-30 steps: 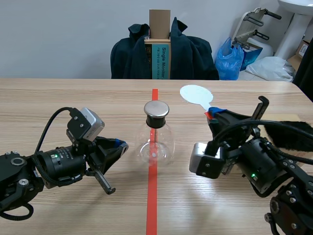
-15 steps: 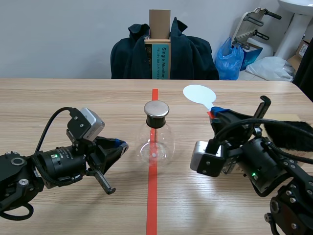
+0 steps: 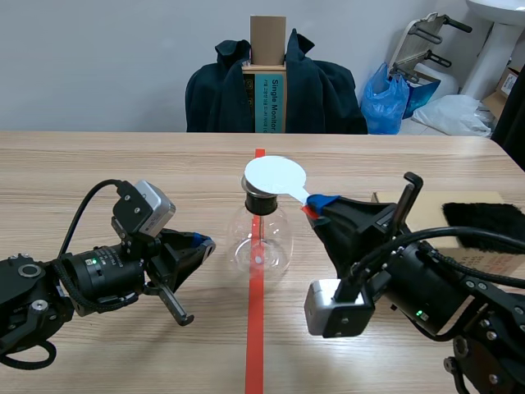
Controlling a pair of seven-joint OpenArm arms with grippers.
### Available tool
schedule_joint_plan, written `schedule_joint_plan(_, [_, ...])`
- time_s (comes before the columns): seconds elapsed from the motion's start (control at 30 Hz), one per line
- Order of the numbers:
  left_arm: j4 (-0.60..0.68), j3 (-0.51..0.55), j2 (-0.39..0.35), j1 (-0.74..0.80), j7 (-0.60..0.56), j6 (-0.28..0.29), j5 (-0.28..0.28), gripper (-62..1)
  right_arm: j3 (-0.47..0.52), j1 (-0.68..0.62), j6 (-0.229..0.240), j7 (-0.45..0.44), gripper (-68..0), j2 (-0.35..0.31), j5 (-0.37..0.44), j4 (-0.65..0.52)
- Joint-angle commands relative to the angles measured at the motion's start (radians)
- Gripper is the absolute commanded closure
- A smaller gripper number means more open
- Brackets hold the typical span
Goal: Do the electroscope experiment.
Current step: 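Move the plate toward and away from the electroscope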
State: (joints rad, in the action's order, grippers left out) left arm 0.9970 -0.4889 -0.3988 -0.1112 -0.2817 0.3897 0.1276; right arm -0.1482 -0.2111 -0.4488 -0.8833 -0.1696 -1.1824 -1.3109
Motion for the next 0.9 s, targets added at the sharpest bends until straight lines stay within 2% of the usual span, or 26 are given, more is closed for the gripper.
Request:
schedule_joint_plan(0.0, [0.03,0.004,0.005,-0.005,-0.014,-0.002,0.01,-2.7,-0.003,0.018,-0.008,-0.022,-0.8,-0.01,0.007,-0.019])
schedule_joint_plan(0.2, [0.03,0.004,0.005,-0.005,-0.014,-0.002,0.01,-2.8,-0.003,0.018,-0.016,-0.081,-0.8,-0.01,0.007,-0.019])
schedule_joint_plan(0.63, [0.03,0.004,0.005,-0.005,-0.014,-0.002,0.01,-2.8,-0.003,0.018,-0.016,-0.08,-0.8,-0.01,0.007,-0.019])
schedule_joint_plan(0.87, [0.03,0.004,0.005,-0.005,-0.014,-0.002,0.01,-2.8,-0.003,0.017,-0.024,0.006,-0.8,-0.01,0.007,-0.019])
